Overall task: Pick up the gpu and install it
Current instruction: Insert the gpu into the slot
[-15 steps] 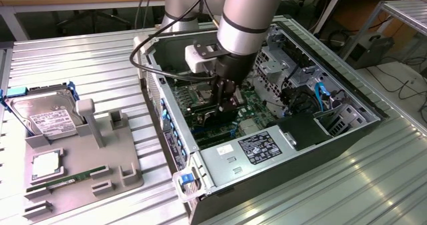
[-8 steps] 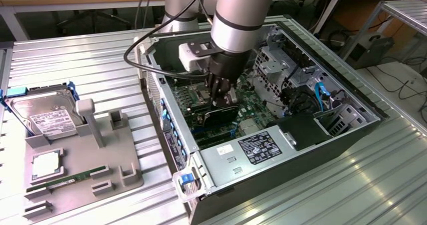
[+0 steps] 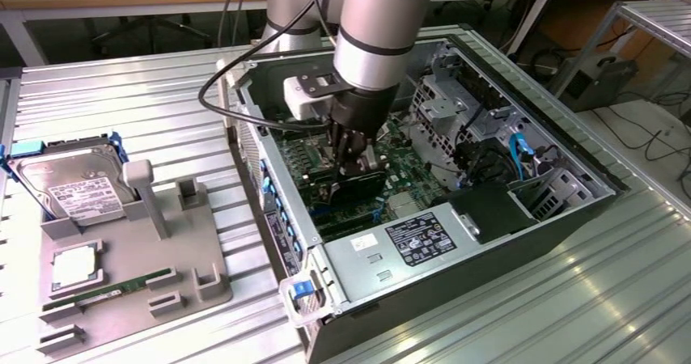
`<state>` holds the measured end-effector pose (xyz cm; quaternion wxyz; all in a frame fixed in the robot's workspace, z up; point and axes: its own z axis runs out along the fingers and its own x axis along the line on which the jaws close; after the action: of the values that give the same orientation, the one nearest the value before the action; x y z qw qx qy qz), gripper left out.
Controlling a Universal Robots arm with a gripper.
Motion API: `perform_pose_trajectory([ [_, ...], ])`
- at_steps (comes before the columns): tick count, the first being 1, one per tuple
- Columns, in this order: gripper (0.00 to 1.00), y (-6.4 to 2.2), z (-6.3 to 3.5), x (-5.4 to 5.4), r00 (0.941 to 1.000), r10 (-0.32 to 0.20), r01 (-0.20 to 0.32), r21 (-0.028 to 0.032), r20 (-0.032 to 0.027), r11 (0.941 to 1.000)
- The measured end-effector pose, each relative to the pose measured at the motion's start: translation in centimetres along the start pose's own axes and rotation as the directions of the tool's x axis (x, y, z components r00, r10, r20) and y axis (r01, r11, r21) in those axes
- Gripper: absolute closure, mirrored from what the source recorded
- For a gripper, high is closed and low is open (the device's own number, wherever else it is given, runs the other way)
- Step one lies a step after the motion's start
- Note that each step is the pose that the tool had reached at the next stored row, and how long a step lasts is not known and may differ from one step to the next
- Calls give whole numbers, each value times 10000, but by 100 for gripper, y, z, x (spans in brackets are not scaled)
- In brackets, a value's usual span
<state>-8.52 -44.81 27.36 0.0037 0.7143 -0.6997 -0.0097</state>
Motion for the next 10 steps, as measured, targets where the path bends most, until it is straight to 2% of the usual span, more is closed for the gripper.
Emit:
perform_pose_trajectory([
  [1,89,5,9,-1,10000,1,-1,-1,-34,10000],
  [3,89,16,20,-1,10000,2,-2,-2,-62,10000],
  [10,89,38,38,-1,10000,0,0,-2,-85,10000],
])
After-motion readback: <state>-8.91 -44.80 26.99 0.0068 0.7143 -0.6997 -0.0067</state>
